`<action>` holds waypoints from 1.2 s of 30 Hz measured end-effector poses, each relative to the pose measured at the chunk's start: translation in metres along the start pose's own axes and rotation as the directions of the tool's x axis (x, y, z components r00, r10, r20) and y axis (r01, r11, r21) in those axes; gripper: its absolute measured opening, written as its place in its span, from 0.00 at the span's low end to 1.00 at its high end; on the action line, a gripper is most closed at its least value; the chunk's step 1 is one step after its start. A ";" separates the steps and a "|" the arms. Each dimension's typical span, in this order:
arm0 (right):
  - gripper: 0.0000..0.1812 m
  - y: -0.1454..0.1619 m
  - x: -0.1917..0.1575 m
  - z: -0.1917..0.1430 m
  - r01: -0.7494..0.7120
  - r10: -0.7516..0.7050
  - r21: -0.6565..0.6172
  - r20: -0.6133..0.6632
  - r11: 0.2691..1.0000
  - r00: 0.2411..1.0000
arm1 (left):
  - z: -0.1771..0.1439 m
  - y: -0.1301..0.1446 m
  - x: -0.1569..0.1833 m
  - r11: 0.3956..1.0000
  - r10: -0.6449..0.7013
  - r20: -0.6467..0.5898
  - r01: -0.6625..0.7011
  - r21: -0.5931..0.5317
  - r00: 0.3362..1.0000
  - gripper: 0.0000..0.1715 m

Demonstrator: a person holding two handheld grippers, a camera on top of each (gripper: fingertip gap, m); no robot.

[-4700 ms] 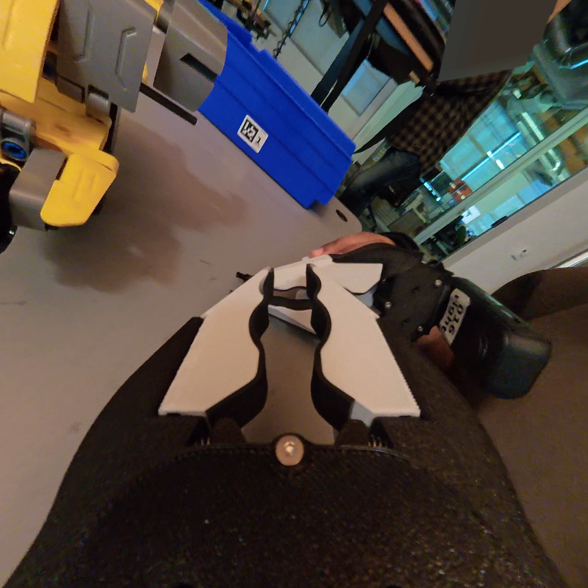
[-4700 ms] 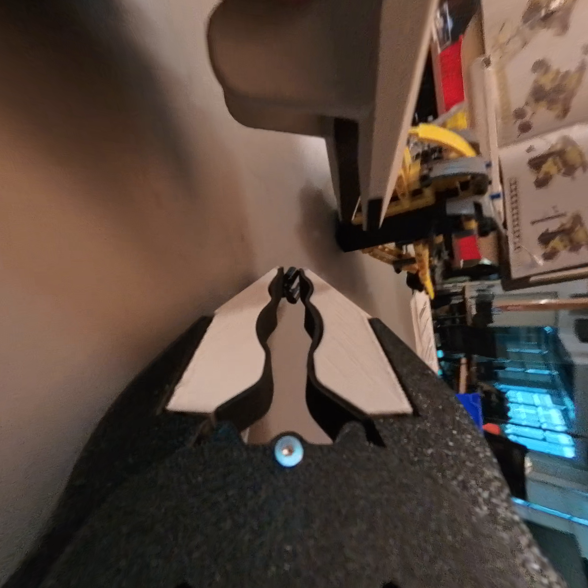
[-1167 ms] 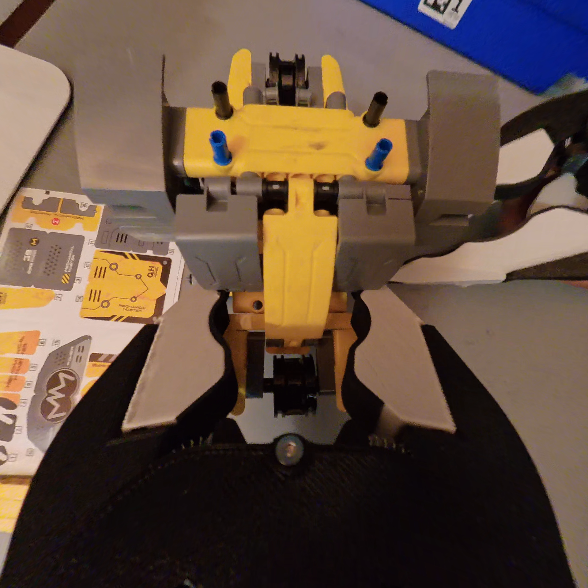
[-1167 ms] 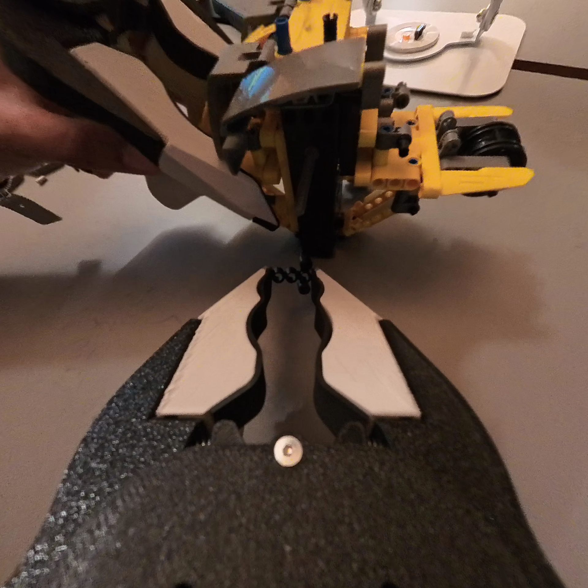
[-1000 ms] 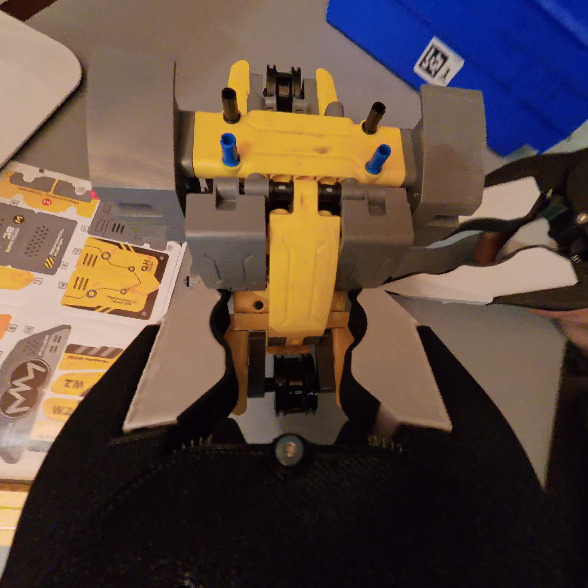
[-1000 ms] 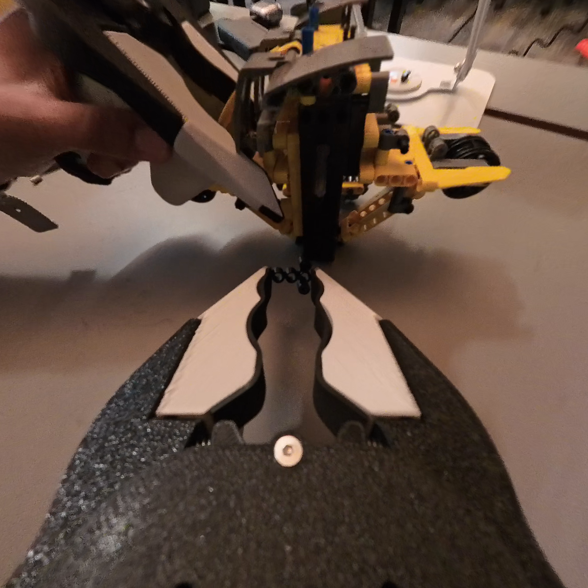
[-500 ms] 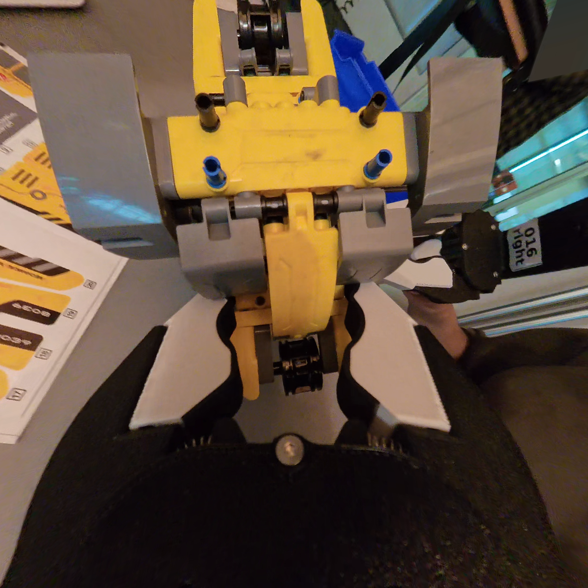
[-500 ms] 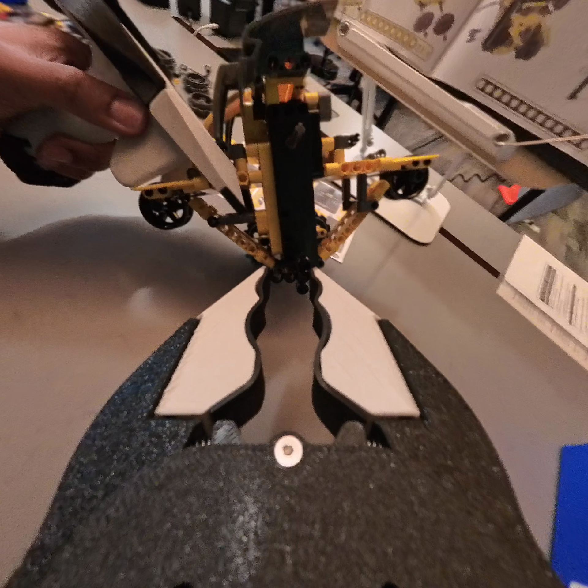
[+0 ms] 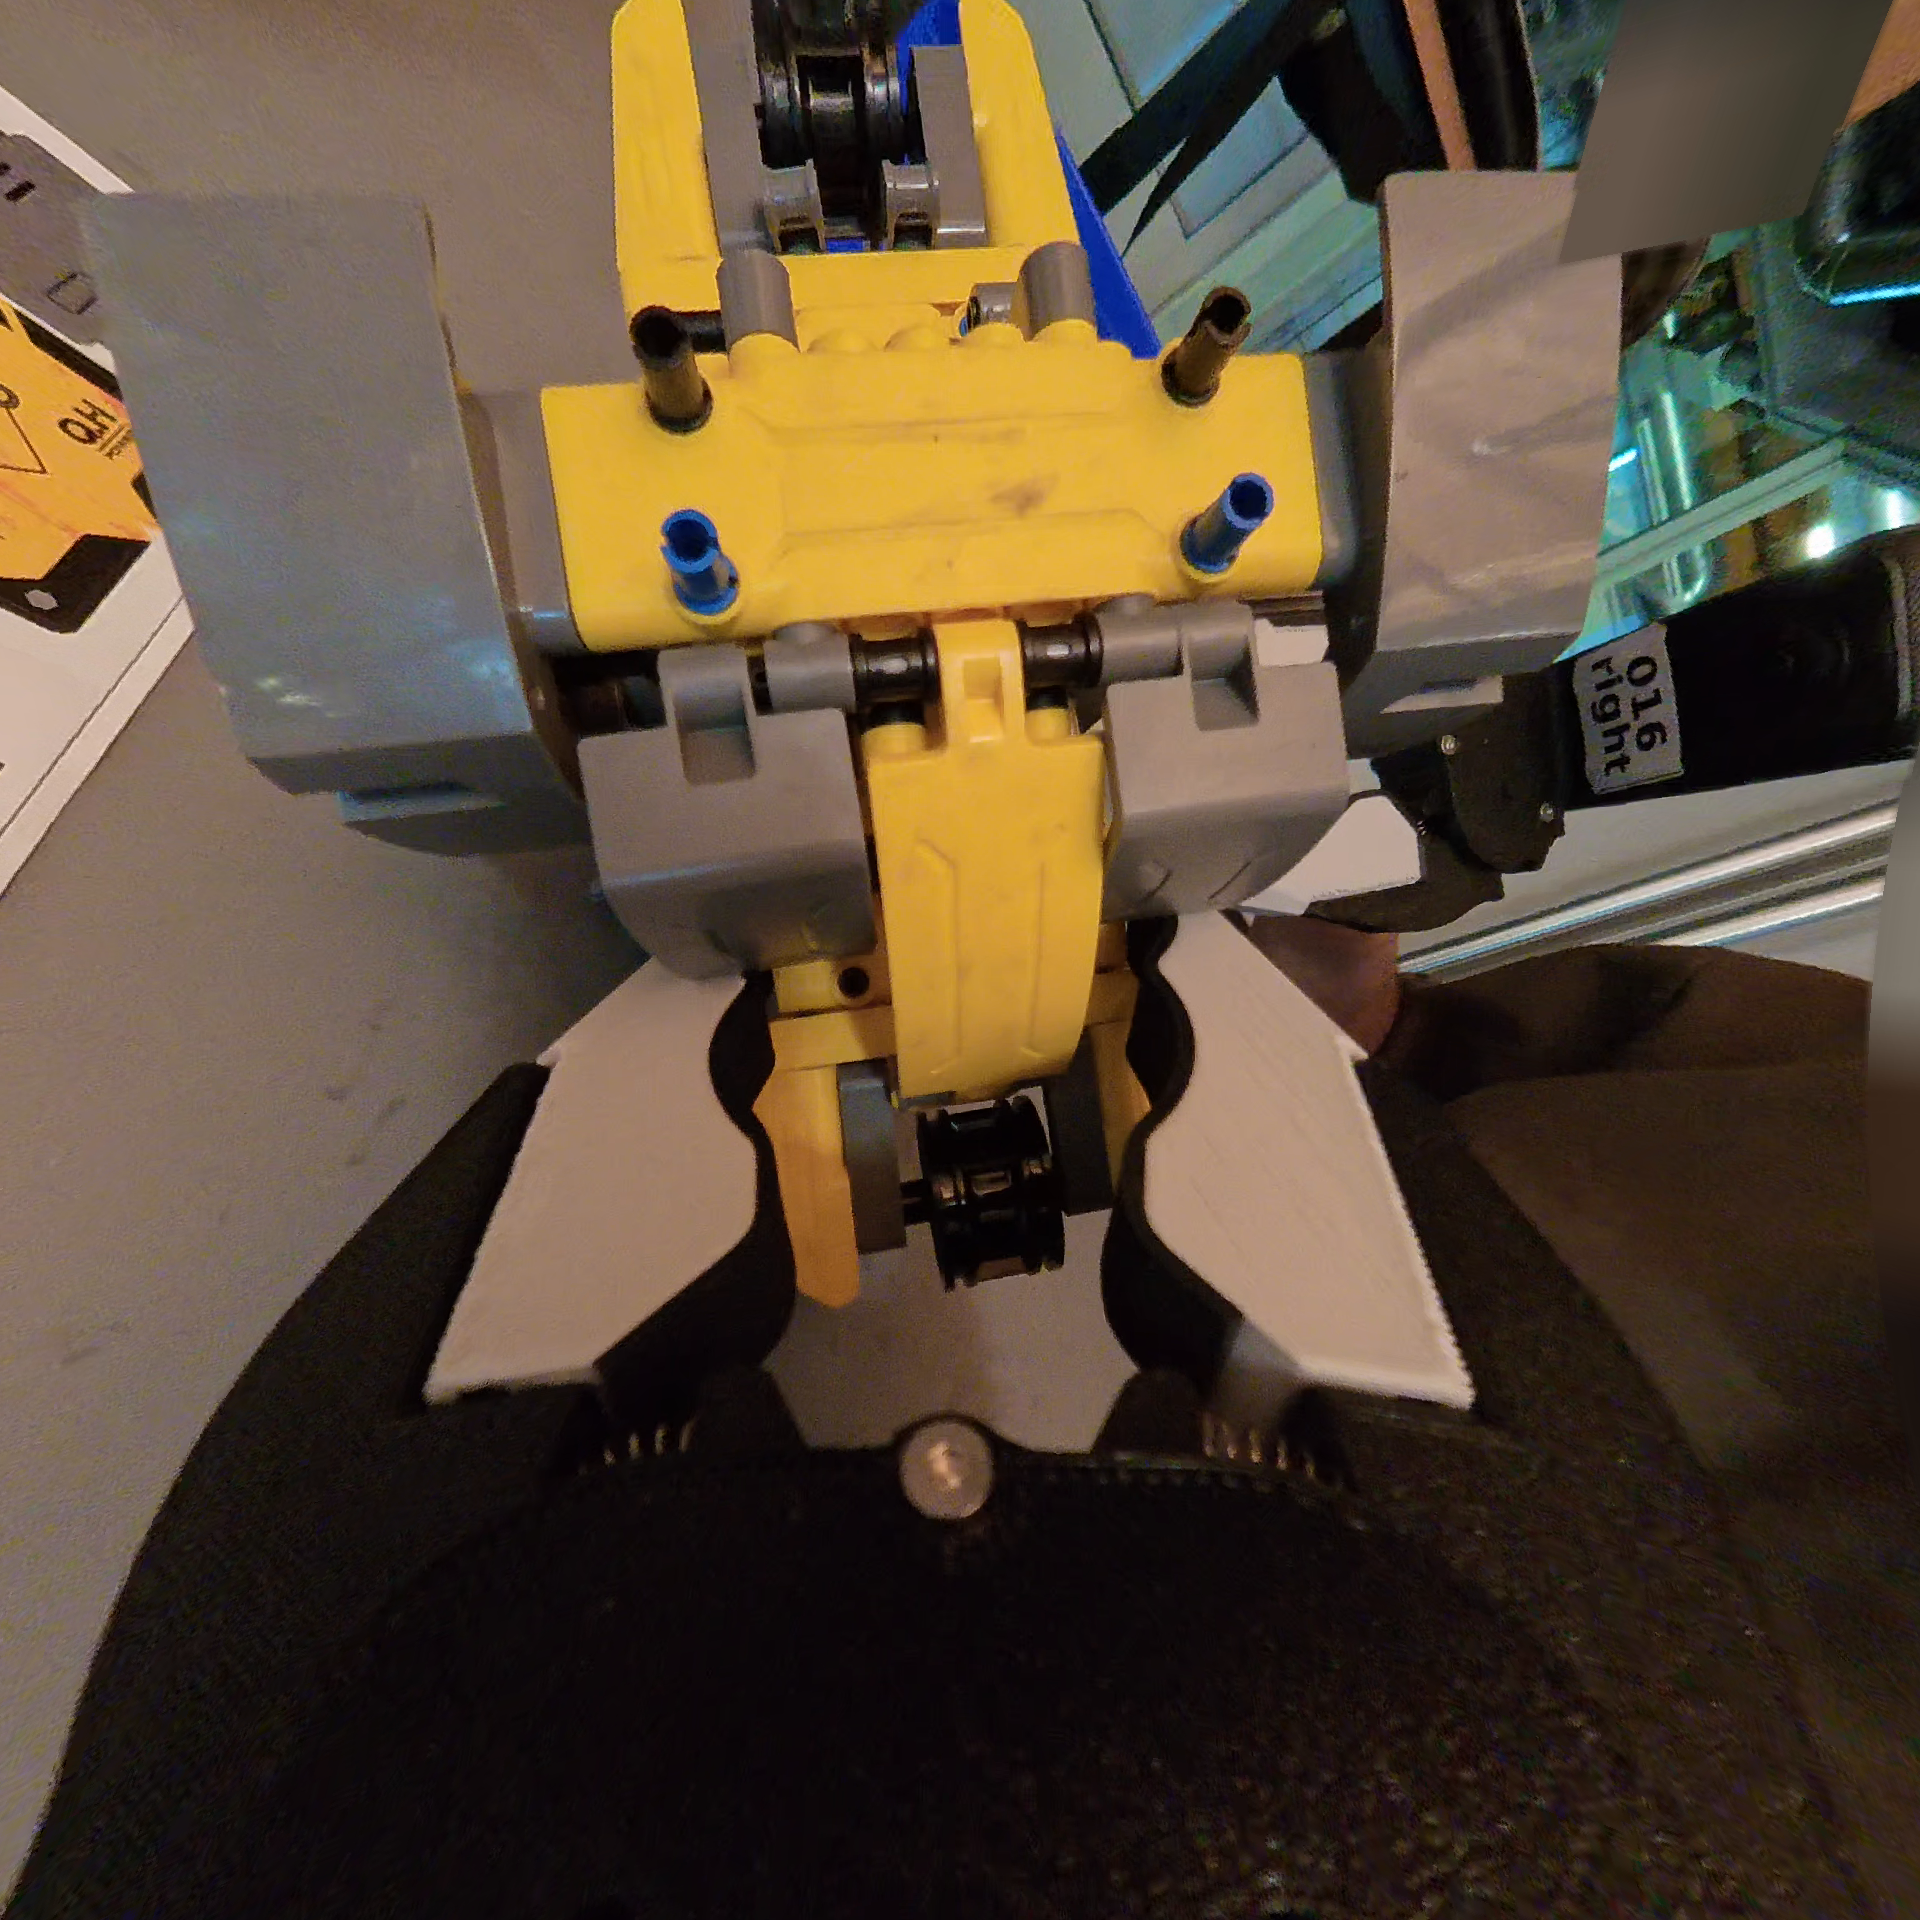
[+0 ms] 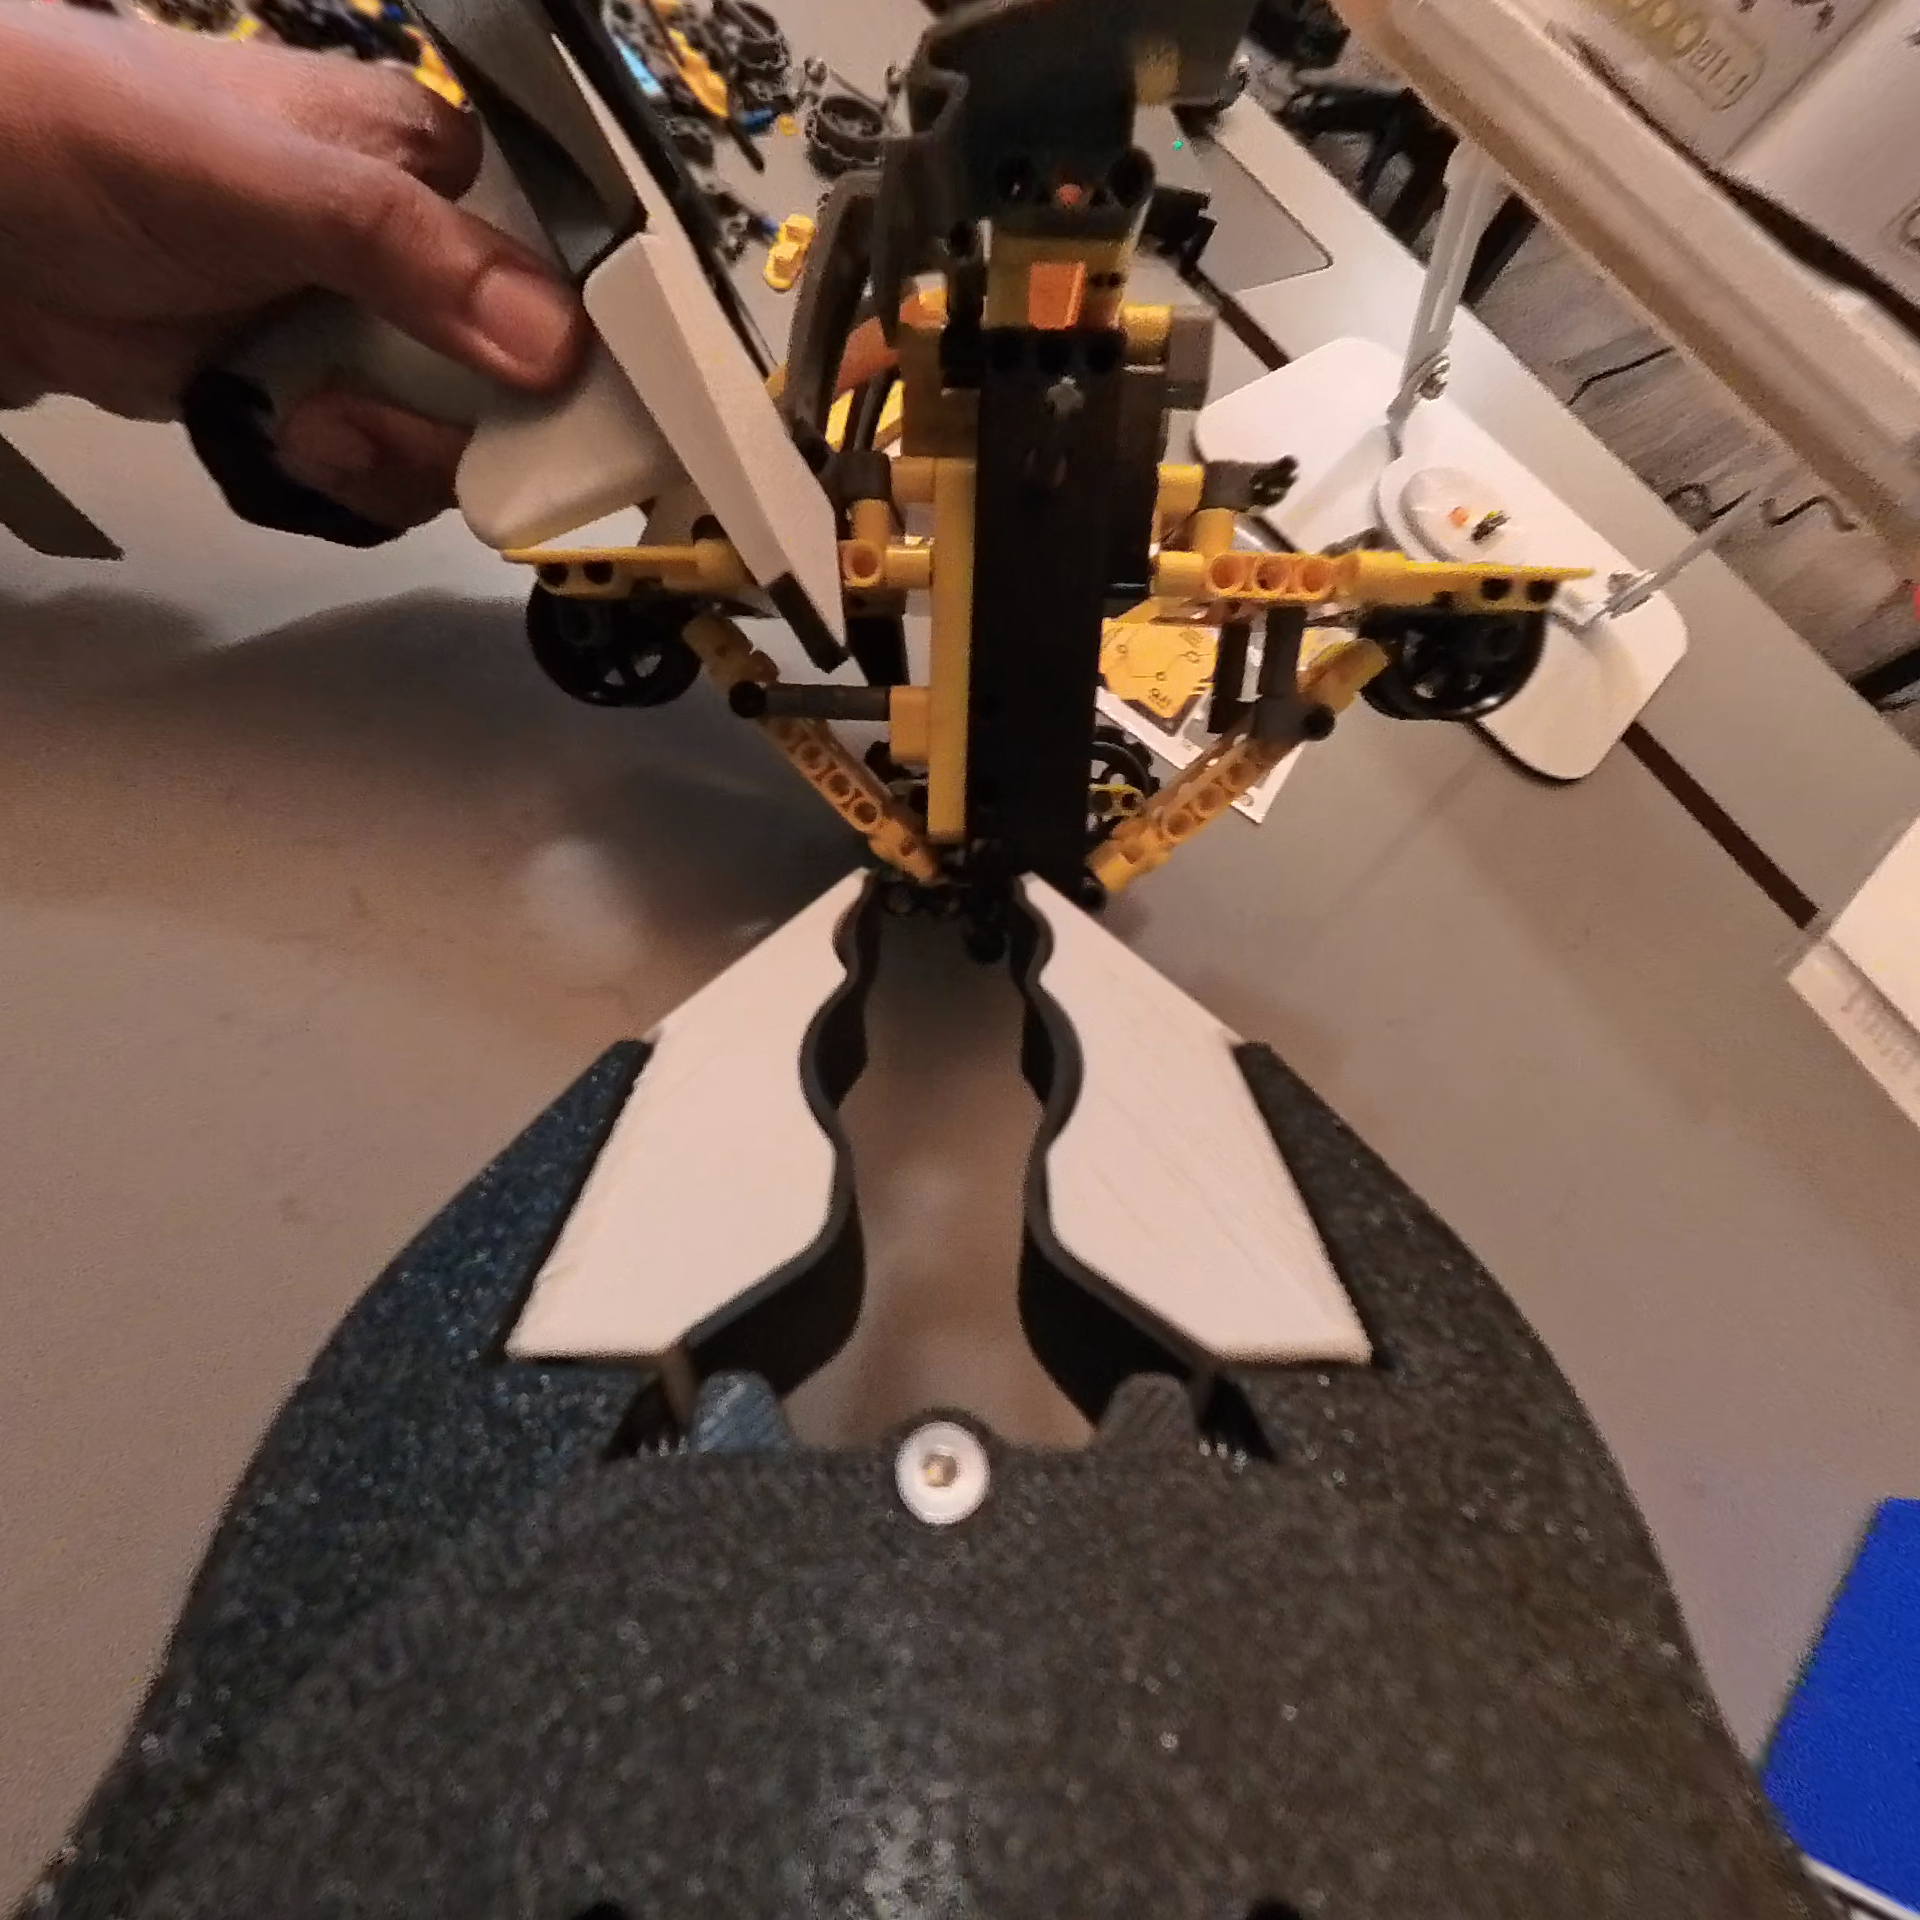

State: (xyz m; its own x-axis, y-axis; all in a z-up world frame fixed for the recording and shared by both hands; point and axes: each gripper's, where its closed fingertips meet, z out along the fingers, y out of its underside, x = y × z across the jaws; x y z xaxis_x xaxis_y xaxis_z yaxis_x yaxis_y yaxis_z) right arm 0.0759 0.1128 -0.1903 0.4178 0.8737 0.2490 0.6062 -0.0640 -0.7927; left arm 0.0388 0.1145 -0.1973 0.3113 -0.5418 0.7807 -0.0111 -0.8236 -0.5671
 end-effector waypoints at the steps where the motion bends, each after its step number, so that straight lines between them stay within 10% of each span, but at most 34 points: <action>1: 0.13 0.001 0.002 0.000 0.009 -0.009 -0.001 -0.017 1.000 1.000 | 0.000 0.001 0.000 1.000 0.009 0.005 -0.009 -0.004 1.000 0.39; 36: 0.12 -0.007 0.004 0.010 0.117 -0.129 -0.136 -0.088 0.984 0.988 | 0.001 -0.001 -0.004 1.000 0.016 0.011 -0.016 0.022 1.000 0.39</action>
State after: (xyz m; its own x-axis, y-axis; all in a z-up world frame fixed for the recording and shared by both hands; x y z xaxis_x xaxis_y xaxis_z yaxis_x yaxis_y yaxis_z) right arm 0.0662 0.1219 -0.1893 0.3941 0.8286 0.3976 0.7372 -0.0266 -0.6752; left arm 0.0382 0.1172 -0.2002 0.3220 -0.5526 0.7687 0.0047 -0.8110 -0.5850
